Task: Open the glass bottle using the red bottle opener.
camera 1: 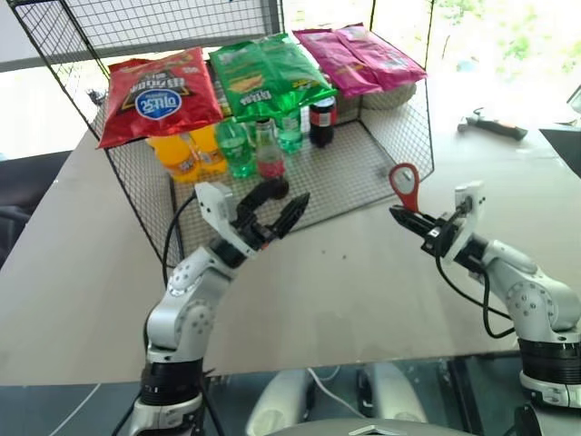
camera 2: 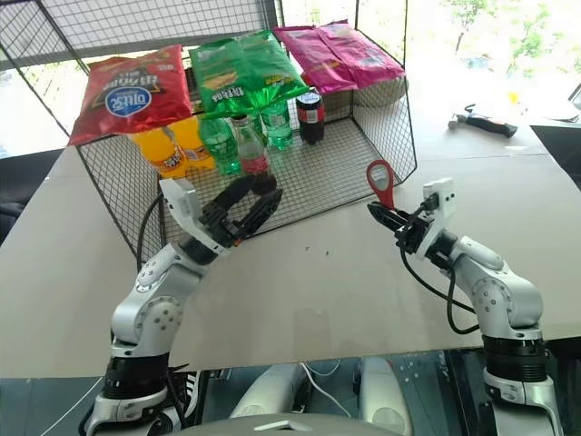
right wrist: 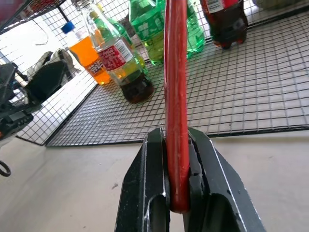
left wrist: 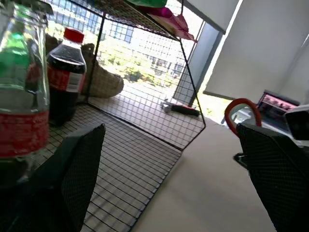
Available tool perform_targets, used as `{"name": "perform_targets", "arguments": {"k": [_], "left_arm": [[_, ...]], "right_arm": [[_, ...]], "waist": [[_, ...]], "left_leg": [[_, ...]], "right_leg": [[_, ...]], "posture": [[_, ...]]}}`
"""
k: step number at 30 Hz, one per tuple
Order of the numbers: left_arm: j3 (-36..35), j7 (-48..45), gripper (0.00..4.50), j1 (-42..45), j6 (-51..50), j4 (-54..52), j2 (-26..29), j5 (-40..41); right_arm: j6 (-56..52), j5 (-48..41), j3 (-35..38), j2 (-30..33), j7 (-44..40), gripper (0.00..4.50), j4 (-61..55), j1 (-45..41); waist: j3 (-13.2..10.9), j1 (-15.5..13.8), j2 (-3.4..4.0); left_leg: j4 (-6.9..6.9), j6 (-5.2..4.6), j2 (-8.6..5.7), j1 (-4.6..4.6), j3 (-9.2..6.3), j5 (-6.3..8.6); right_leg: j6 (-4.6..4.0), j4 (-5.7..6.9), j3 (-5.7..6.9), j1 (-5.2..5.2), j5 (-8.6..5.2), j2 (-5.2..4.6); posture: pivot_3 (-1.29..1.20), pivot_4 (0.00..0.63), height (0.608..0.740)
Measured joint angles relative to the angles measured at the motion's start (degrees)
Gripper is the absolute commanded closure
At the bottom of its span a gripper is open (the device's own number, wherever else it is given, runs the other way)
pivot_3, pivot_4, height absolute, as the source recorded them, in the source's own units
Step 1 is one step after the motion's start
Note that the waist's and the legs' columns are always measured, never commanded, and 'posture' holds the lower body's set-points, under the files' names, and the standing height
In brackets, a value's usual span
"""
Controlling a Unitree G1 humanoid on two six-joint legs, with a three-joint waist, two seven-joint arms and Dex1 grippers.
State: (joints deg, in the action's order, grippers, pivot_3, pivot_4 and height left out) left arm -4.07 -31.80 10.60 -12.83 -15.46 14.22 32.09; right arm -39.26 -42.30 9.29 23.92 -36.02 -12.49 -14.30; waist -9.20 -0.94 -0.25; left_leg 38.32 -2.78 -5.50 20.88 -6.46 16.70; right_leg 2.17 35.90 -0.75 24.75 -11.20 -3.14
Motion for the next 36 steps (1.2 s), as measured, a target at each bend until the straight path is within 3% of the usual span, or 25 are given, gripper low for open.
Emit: {"name": "perform_targets", "arguments": {"k": [5, 11, 25, 36], "left_arm": [[0.2, 6.6, 0.02, 4.6, 11.6, 10.4, -4.4, -11.9], [0.0, 11.2, 0.02, 11.4, 19.2, 21.7, -6.2, -18.6], [-1.2, 16.8, 0.02, 19.5, 30.3, 38.2, -5.4, -24.8], [-1.2, 19.2, 0.02, 29.2, 32.9, 55.2, -4.3, -28.1]], "right_arm": [[2.2, 1.4, 0.0, -0.7, 0.5, 4.5, 0.0, 0.1], [8.6, 5.4, 0.0, -1.3, 1.4, 4.5, -0.1, -0.3], [10.8, 8.5, -1.0, -1.3, 2.7, 4.5, -2.5, 0.7], [11.4, 10.0, -1.1, -1.3, 2.8, 4.5, -2.4, 0.4]], "waist": [[0.0, -0.1, -0.01], [0.0, 0.0, -0.01], [0.0, 0.1, -0.03], [0.0, 0.1, -0.03]], "left_leg": [[0.01, 0.0, -0.01, 0.0, 0.0, 0.0], [0.01, -0.01, -0.02, 0.01, -0.04, 0.0], [0.03, -0.01, -0.04, 0.0, -0.04, 0.0], [0.03, -0.02, -0.07, 0.02, -0.07, -0.01]], "right_leg": [[0.01, 0.0, 0.01, 0.0, 0.0, -0.01], [0.02, 0.01, 0.07, 0.0, 0.01, 0.0], [0.06, 0.04, 0.05, 0.0, 0.03, 0.0], [0.08, 0.06, 0.07, 0.02, 0.05, -0.01]], "posture": [[0.0, 0.15, 0.735], [0.0, 0.15, 0.735], [0.0, 0.15, 0.735], [0.0, 0.15, 0.735]]}}
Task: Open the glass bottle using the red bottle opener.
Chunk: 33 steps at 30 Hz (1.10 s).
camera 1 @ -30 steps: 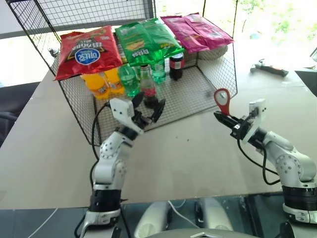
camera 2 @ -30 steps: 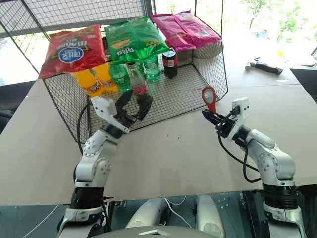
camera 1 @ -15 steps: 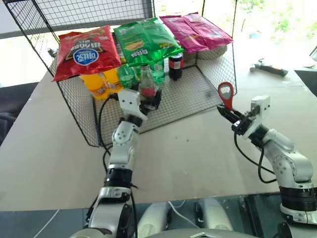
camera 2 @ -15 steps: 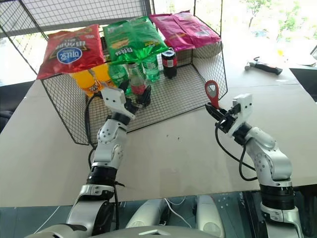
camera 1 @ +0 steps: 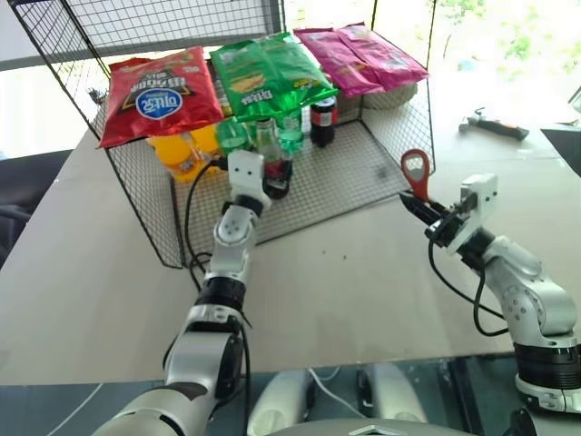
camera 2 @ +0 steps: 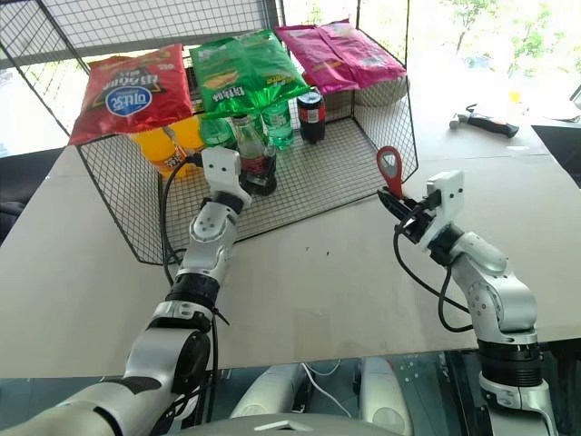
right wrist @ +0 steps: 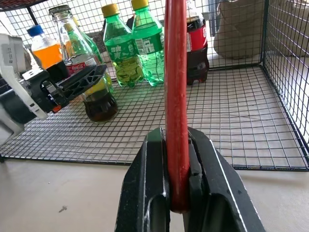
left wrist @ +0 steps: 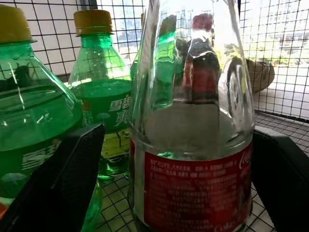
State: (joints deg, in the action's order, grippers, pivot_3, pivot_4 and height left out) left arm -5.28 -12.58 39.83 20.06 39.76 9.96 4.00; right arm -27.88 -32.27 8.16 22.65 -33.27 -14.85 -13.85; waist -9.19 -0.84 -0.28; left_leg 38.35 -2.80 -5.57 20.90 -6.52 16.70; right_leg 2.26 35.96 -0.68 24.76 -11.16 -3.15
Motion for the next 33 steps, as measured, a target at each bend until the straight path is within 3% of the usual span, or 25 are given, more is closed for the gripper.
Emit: {"name": "perform_targets", "arguments": {"k": [1, 5, 6, 12, 18, 24, 33], "left_arm": [[0.0, -0.3, 0.02, 0.6, 0.1, 0.9, 0.0, 0.1], [-0.1, -1.6, 1.71, 1.6, 0.7, 2.1, 0.0, 0.6], [-0.1, -1.9, 1.79, 1.6, 0.8, 2.1, 0.1, 0.7], [-0.7, -4.8, 1.78, -1.3, 1.0, -1.4, -0.2, 2.6], [2.5, -15.1, 1.78, -11.4, -7.5, -19.0, -0.7, 10.0], [10.4, -27.2, 1.78, -20.1, -18.9, -35.8, 2.2, 15.8], [12.4, -29.5, 1.78, -21.2, -21.9, -38.3, 3.2, 14.8]], "right_arm": [[0.2, 0.2, 0.0, 0.0, 0.0, 4.5, 0.2, -0.3], [1.0, 0.5, -0.1, 0.0, -0.1, 4.5, 0.6, -1.2], [1.1, 0.6, -0.2, 0.0, -0.1, 4.5, 0.9, -1.2], [2.3, 1.8, -1.0, -0.1, -0.8, 4.5, 2.5, -2.0], [4.5, 2.8, -0.9, -0.6, -0.9, 4.5, 4.3, -4.1], [6.4, 3.7, -0.9, -1.8, 0.1, 4.5, 4.8, -4.2], [7.2, 4.2, -0.9, -2.6, 0.1, 4.5, 4.9, -3.7]], "waist": [[0.0, 0.0, 0.0], [0.0, 0.1, 0.0], [0.0, 0.1, 0.0], [0.0, 0.1, 0.0], [0.0, 0.2, 0.0], [0.0, 0.1, 0.02], [0.0, 0.2, 0.02]], "left_leg": [[0.0, 0.0, 0.0, 0.0, 0.01, 0.0], [0.0, 0.0, 0.0, -0.01, 0.0, 0.0], [0.0, 0.0, 0.0, 0.01, 0.0, 0.0], [-0.01, 0.0, 0.0, 0.03, 0.02, 0.0], [-0.01, 0.0, 0.0, 0.05, 0.02, 0.0], [0.0, 0.0, 0.01, 0.04, 0.01, 0.0], [0.01, 0.01, 0.02, -0.02, 0.05, -0.01]], "right_leg": [[0.01, 0.0, -0.01, 0.0, 0.0, 0.0], [0.01, 0.01, -0.02, 0.0, 0.01, 0.0], [0.01, 0.01, -0.02, 0.03, 0.01, 0.0], [0.01, 0.01, -0.05, 0.06, 0.01, -0.01], [0.01, 0.02, -0.06, 0.06, 0.01, -0.02], [0.0, 0.04, -0.07, 0.06, 0.02, 0.0], [-0.05, 0.12, -0.09, 0.06, 0.05, 0.02]], "posture": [[0.0, 0.15, 0.735], [0.0, 0.15, 0.735], [0.0, 0.15, 0.735], [0.0, 0.15, 0.735], [0.0, 0.15, 0.735], [0.0, 0.15, 0.735], [0.0, 0.15, 0.735]]}}
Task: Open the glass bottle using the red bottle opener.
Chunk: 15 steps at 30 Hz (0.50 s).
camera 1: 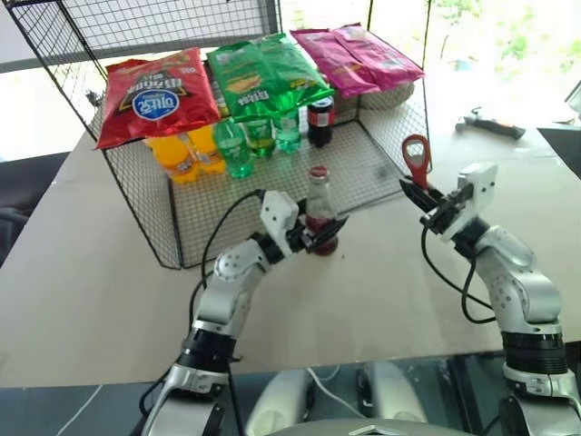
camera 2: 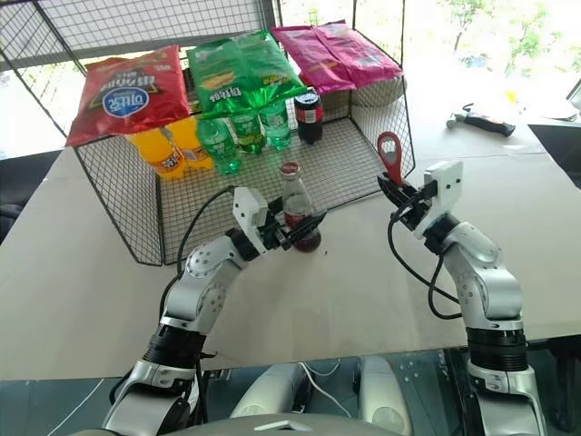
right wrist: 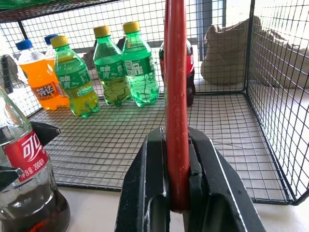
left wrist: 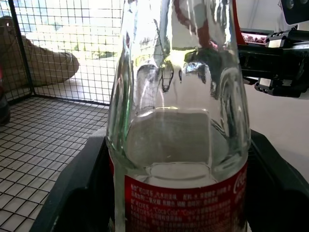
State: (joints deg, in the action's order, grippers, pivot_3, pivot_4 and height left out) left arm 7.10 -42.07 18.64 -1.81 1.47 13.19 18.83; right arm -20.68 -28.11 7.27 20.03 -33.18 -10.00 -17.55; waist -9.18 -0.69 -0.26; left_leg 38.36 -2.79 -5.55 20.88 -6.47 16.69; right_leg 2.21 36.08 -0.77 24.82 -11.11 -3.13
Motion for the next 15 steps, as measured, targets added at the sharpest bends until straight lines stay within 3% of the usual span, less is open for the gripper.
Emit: {"name": "perform_targets", "arguments": {"k": [2, 3, 5, 15], "left_arm": [[0.0, -0.2, 1.78, 0.0, 0.0, 0.0, -0.1, 0.0], [0.0, -0.4, 0.76, 0.0, -0.1, 0.0, -0.1, 0.1], [0.0, -1.5, 0.14, 0.0, -0.4, 0.0, -0.1, 0.8], [-1.1, -1.4, 0.14, 1.4, -0.4, -1.8, -1.2, 2.0]], "right_arm": [[0.1, 0.1, 0.0, 0.0, 0.0, 4.5, 0.0, 0.0], [0.2, 0.1, 0.0, 0.0, 0.0, 4.5, 0.0, 0.0], [0.4, 0.1, 0.0, 0.0, 0.0, 4.5, 0.0, 0.0], [1.1, 0.3, 0.0, -0.1, -0.1, 4.5, 1.5, -0.3]], "waist": [[0.0, 0.0, 0.0], [0.0, 0.0, 0.0], [0.0, 0.0, 0.0], [0.0, 0.0, 0.0]], "left_leg": [[0.0, 0.0, 0.0, 0.0, 0.0, 0.0], [0.0, 0.0, 0.0, 0.0, 0.0, 0.0], [0.0, 0.0, 0.0, 0.0, 0.0, 0.0], [0.01, 0.0, 0.0, 0.01, 0.01, 0.0]], "right_leg": [[0.0, 0.0, -0.01, 0.0, 0.0, 0.0], [0.0, 0.0, -0.01, 0.0, 0.0, 0.0], [0.0, 0.0, 0.0, 0.0, 0.0, 0.0], [0.0, 0.0, -0.01, 0.0, 0.0, -0.01]], "posture": [[0.0, 0.15, 0.735], [0.0, 0.15, 0.735], [0.0, 0.15, 0.735], [0.0, 0.15, 0.735]]}}
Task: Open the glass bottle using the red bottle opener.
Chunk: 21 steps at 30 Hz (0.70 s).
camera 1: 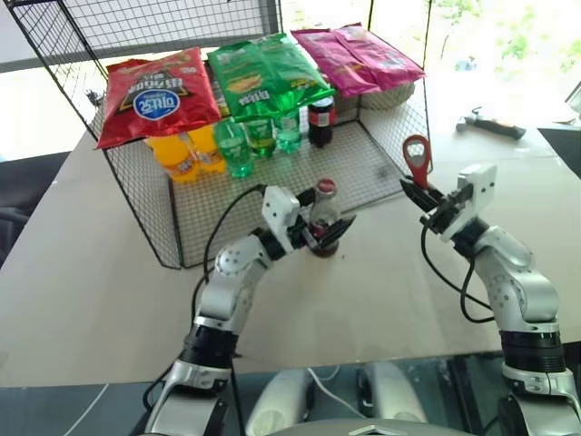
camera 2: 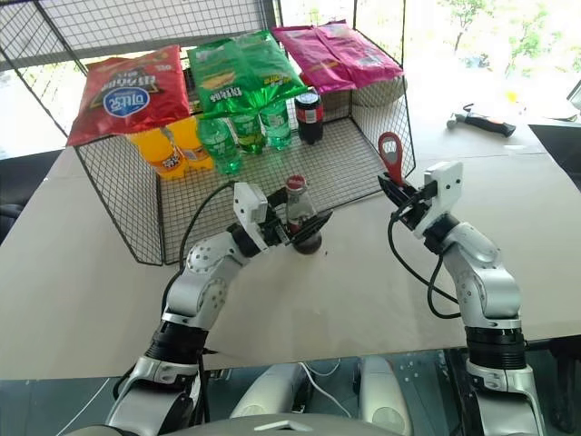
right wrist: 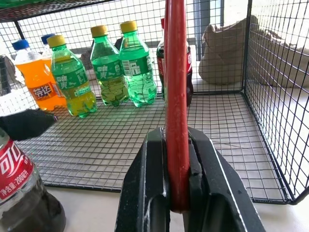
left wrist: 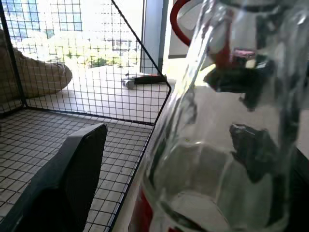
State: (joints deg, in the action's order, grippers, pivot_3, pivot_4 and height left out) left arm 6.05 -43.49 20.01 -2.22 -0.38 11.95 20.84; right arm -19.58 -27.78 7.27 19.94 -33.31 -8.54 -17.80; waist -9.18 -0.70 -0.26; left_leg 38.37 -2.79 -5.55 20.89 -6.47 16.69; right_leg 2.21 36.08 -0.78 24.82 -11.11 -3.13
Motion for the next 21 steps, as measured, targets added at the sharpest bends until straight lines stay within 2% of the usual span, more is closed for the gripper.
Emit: {"name": "perform_targets", "arguments": {"k": [14, 17, 20, 21], "left_arm": [[-0.9, -1.1, 0.14, -0.6, 0.2, -3.6, 0.3, 1.6], [-0.9, -1.3, 0.84, -1.0, 0.2, -3.6, 0.4, 1.2], [-1.0, -1.6, 2.16, -1.1, 0.5, -3.5, 0.4, 1.2], [-1.1, -1.7, 2.48, -0.9, 1.0, -3.7, 0.5, 1.2]], "right_arm": [[2.2, 0.6, -0.4, -0.3, -1.1, 4.5, 0.6, 0.0], [2.3, 0.6, -0.5, -0.3, -1.2, 4.5, 0.6, 0.0], [2.5, 1.1, -1.0, -0.1, -1.5, 4.5, 0.6, 0.0], [2.5, 1.5, -1.4, 0.0, -1.6, 4.5, 0.6, 0.0]], "waist": [[0.0, 0.0, 0.0], [0.0, 0.0, 0.0], [0.0, 0.0, 0.0], [0.0, 0.0, 0.01]], "left_leg": [[0.01, 0.0, 0.0, -0.01, 0.01, 0.0], [0.01, 0.0, 0.0, 0.0, 0.01, 0.0], [0.01, 0.0, 0.0, -0.01, 0.01, 0.0], [0.02, 0.0, 0.0, -0.03, 0.01, 0.0]], "right_leg": [[0.0, 0.01, 0.0, 0.0, 0.0, 0.0], [0.0, 0.0, 0.0, 0.0, 0.0, 0.0], [0.0, 0.01, 0.0, -0.01, 0.0, 0.0], [0.0, 0.01, 0.0, -0.02, 0.0, 0.0]], "posture": [[0.0, 0.15, 0.735], [0.0, 0.15, 0.735], [0.0, 0.15, 0.735], [0.0, 0.15, 0.735]]}}
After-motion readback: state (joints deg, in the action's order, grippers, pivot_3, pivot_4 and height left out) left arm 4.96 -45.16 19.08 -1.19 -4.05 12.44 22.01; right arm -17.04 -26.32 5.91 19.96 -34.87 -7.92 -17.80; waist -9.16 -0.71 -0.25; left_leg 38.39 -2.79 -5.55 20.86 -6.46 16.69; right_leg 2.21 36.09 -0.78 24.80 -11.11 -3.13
